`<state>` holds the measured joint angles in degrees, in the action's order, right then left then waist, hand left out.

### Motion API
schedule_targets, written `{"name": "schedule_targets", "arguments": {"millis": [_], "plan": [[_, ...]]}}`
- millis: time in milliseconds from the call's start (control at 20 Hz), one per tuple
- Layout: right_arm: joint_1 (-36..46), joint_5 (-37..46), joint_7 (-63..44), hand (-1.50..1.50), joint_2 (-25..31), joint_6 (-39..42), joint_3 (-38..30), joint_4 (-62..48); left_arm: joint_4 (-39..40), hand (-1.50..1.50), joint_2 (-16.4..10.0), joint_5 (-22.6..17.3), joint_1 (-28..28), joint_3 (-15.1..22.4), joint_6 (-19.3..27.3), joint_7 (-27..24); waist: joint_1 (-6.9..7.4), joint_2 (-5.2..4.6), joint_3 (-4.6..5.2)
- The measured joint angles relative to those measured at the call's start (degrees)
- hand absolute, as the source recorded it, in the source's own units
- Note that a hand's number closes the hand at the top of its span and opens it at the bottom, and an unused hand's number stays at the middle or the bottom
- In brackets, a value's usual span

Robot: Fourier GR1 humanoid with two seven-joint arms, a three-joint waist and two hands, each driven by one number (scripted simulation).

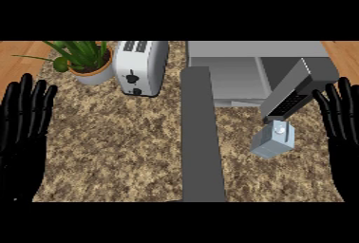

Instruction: Pick up the milk, place it into the microwave and close the microwave

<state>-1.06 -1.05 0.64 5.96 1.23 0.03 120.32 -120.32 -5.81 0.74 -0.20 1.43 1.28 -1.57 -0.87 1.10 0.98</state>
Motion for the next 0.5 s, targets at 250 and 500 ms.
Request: {"name": "schedule_targets", "arguments": {"millis": [250, 500], "plan": [[4.0, 3.3, -3.8, -1.5, -2.3, -4.7, 0.4, 0.3, 1.6, -1.5, -0.5, -0.8, 0.2, -1.3, -1.4, -1.2, 0.68, -0.78, -0.69], [7.6, -0.6, -11.4, -1.5, -4.8, -6.8, 5.1, 1.8, 3.4, -1.5, 1.2, -5.8, 1.3, -2.0, -2.2, 1.5, 1.2, -0.99, -0.86]]}}
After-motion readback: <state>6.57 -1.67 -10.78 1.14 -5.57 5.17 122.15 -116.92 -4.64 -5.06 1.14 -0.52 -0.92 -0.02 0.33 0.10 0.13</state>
